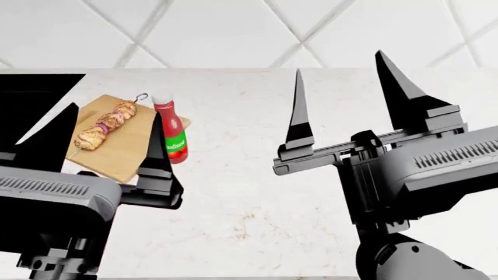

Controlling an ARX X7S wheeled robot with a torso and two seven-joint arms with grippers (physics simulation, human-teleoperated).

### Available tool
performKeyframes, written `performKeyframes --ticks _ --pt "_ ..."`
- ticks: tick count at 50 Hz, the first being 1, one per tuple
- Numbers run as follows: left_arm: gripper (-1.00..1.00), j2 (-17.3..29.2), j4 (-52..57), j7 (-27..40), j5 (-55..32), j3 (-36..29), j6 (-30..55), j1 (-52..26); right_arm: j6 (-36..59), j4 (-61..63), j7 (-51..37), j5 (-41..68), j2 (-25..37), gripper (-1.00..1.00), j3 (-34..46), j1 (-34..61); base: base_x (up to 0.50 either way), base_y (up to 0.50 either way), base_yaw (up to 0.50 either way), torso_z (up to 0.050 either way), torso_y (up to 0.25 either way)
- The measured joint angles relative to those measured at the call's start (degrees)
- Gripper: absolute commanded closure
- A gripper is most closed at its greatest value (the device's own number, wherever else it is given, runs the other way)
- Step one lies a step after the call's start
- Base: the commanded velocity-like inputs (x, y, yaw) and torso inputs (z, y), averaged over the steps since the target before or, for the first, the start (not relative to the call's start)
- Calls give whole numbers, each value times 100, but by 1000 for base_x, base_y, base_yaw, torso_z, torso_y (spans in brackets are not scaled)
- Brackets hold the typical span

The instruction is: Pick the skewer from the plate and place it on the cutting board. Then pick the condiment bottle from the cabinet and place it next to the cutting board.

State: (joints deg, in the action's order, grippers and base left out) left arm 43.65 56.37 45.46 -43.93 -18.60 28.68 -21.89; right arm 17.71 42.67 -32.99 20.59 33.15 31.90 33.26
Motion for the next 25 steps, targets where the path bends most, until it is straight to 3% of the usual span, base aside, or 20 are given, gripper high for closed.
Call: performKeyframes --ticks 25 --pt "-100 -260 -221 -58 620 -234 -306 -311 -163 18 -19 -221 44 -100 -1 30 0 0 0 0 0"
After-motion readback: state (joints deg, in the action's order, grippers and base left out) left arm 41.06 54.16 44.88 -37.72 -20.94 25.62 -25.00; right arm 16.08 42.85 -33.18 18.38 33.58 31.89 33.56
